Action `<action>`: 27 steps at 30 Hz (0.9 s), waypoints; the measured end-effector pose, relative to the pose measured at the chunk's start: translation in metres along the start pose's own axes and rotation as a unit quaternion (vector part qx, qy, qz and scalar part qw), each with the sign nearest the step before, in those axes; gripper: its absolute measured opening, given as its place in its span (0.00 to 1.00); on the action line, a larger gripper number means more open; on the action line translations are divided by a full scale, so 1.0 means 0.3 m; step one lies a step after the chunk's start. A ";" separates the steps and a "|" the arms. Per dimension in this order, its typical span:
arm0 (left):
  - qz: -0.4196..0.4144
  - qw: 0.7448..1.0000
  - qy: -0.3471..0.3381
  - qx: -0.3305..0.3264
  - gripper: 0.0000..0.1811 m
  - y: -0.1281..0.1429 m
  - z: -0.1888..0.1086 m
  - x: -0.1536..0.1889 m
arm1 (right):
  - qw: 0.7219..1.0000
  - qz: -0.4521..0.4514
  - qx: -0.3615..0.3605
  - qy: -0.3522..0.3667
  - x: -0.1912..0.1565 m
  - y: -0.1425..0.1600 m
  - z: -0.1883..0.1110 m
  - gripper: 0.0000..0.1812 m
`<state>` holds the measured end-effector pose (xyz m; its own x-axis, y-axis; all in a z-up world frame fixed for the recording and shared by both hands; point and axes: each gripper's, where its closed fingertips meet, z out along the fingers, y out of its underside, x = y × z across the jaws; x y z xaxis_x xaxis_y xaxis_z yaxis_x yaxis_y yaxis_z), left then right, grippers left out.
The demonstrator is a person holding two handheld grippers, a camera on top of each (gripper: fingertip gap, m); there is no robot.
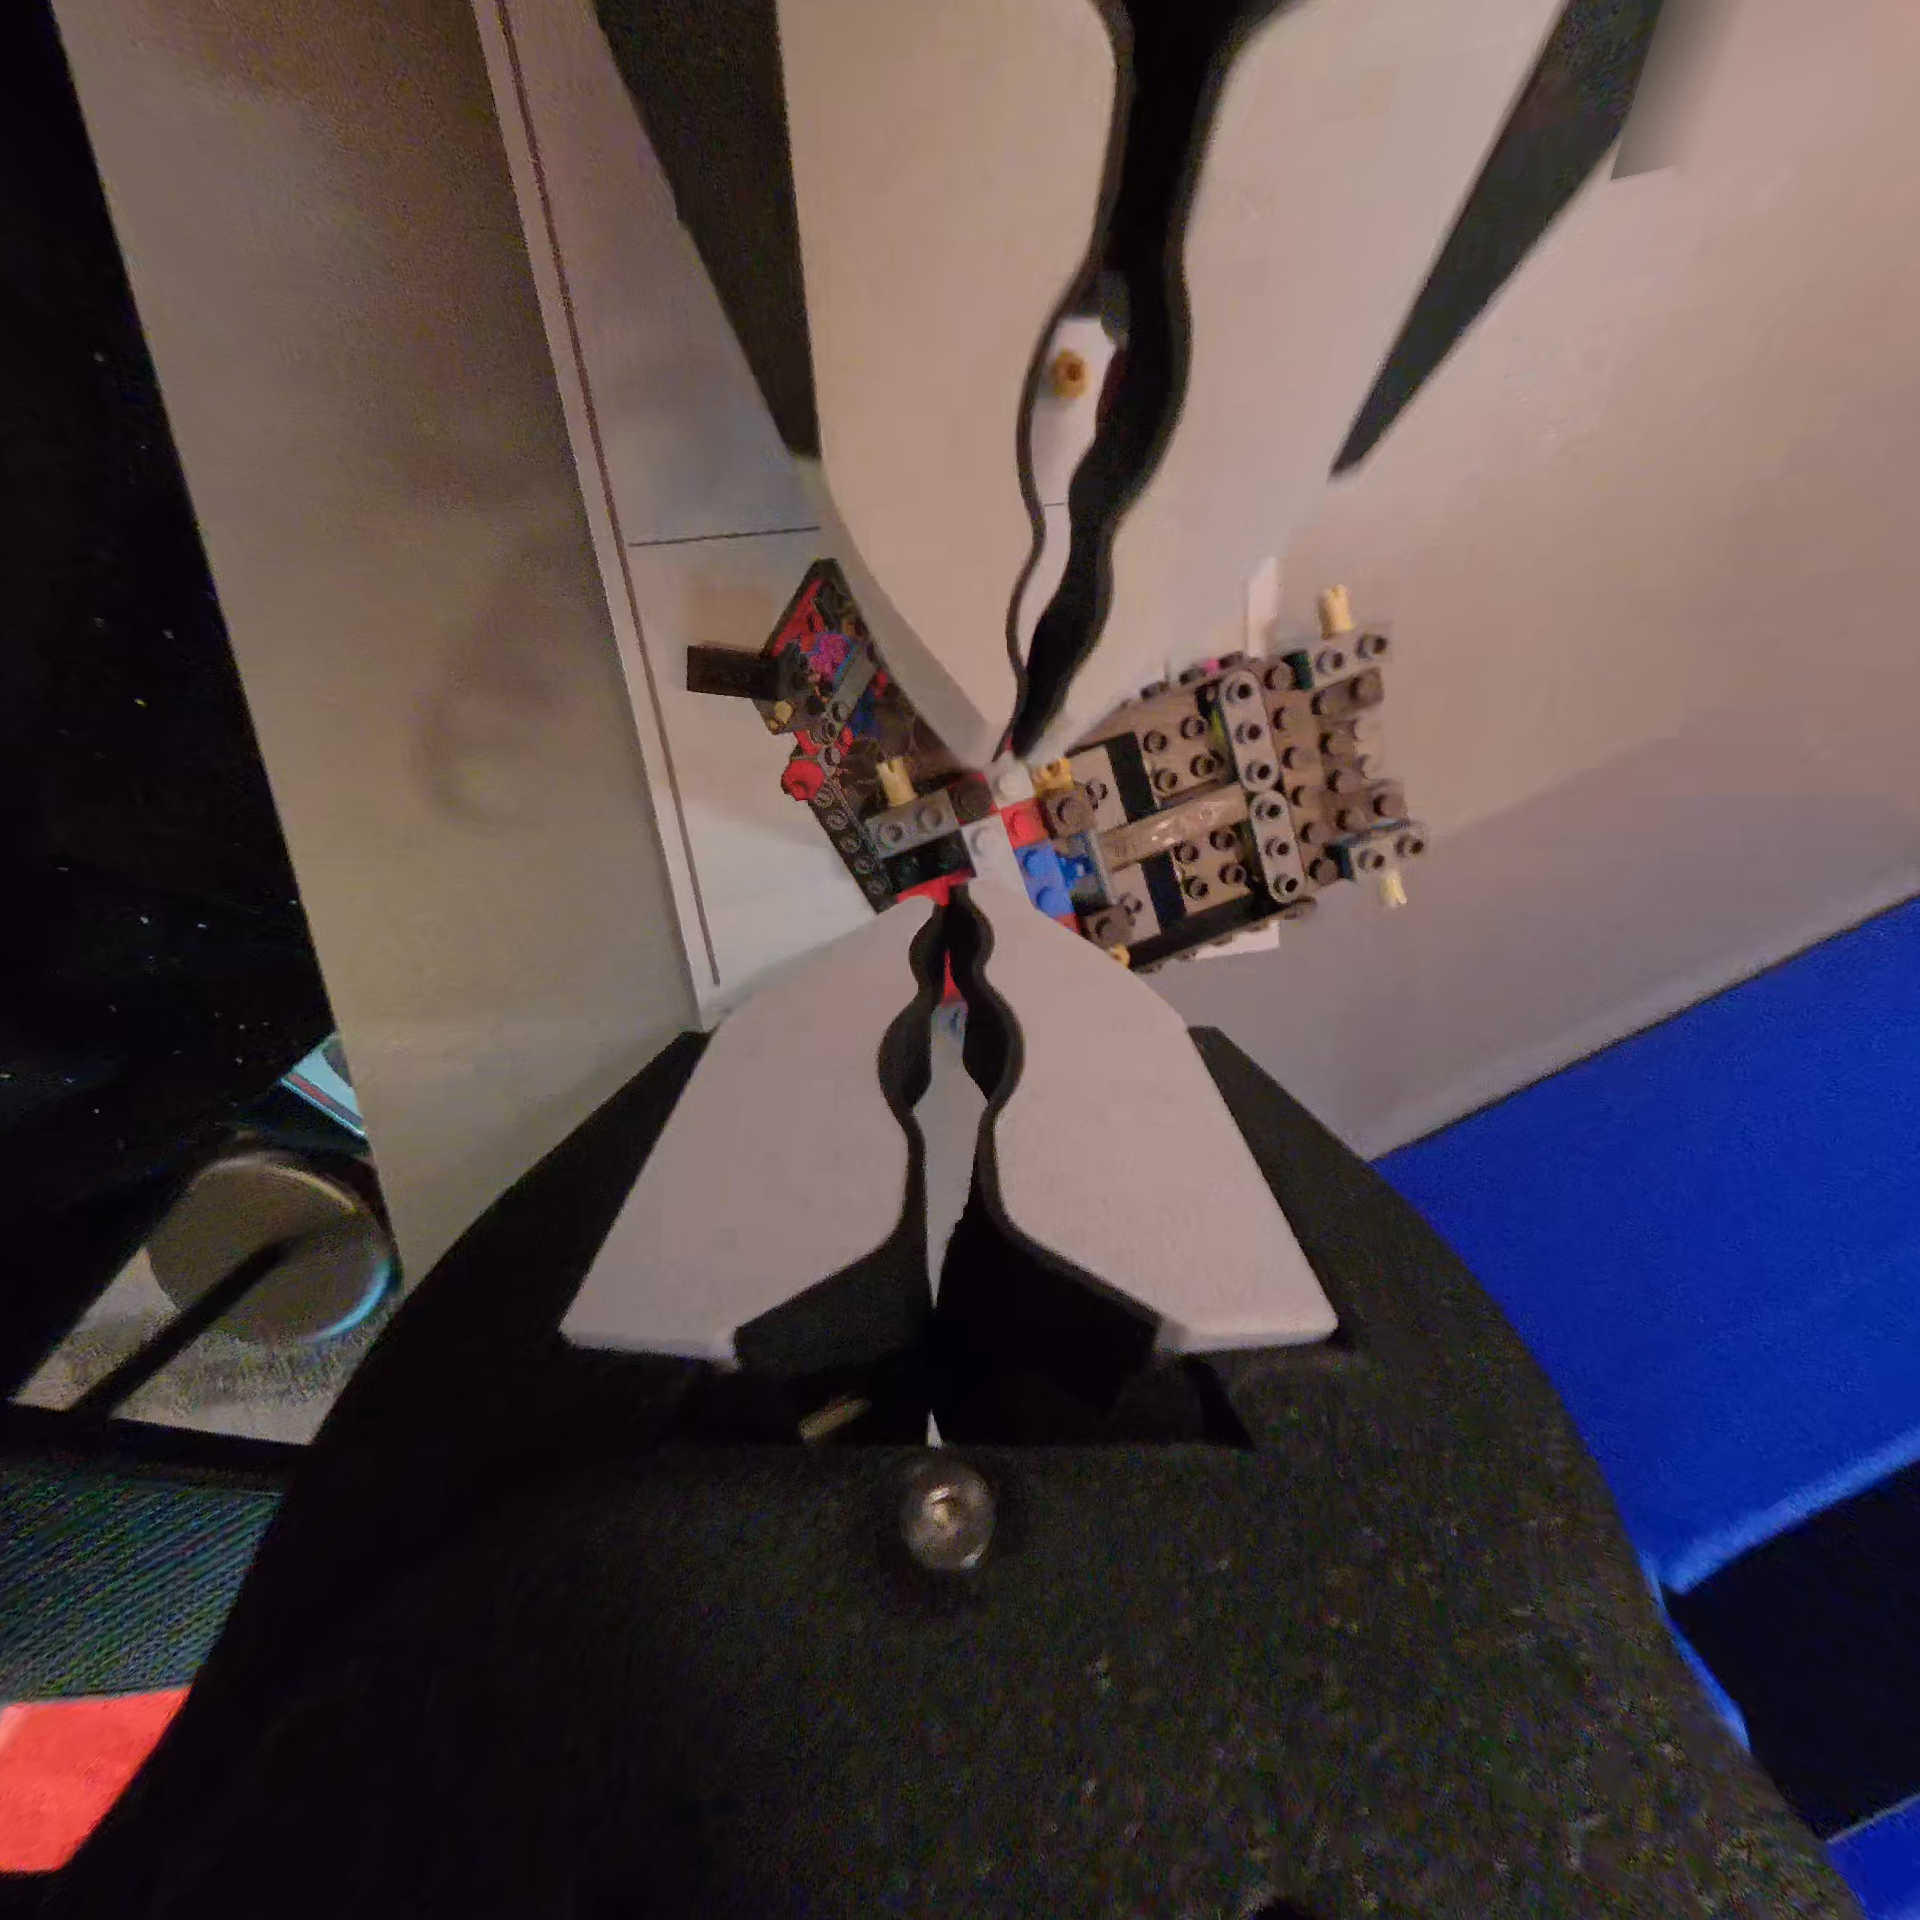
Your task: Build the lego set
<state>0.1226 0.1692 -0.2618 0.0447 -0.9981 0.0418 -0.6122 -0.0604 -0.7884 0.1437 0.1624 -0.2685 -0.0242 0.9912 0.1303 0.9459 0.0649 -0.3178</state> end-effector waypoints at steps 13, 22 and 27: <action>0.014 0.995 -0.085 0.049 0.03 -0.052 -0.189 -0.070 | 0.992 0.061 0.104 -0.034 -0.138 -0.109 0.021 0.10; 0.036 0.997 -0.049 0.054 0.05 -0.035 -0.184 -0.034 | 0.995 0.065 0.066 -0.033 -0.135 -0.111 0.098 0.03; 0.149 0.982 -0.012 0.117 0.12 -0.057 -0.198 0.040 | 0.963 0.149 0.208 -0.080 -0.100 -0.175 0.037 0.03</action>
<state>0.0868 0.1577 -0.2113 -0.0882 -0.9707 -0.2237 -0.4030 0.2402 -0.8831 0.0913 0.1306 -0.2661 0.1481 0.9759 -0.1603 0.7077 -0.2178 -0.6721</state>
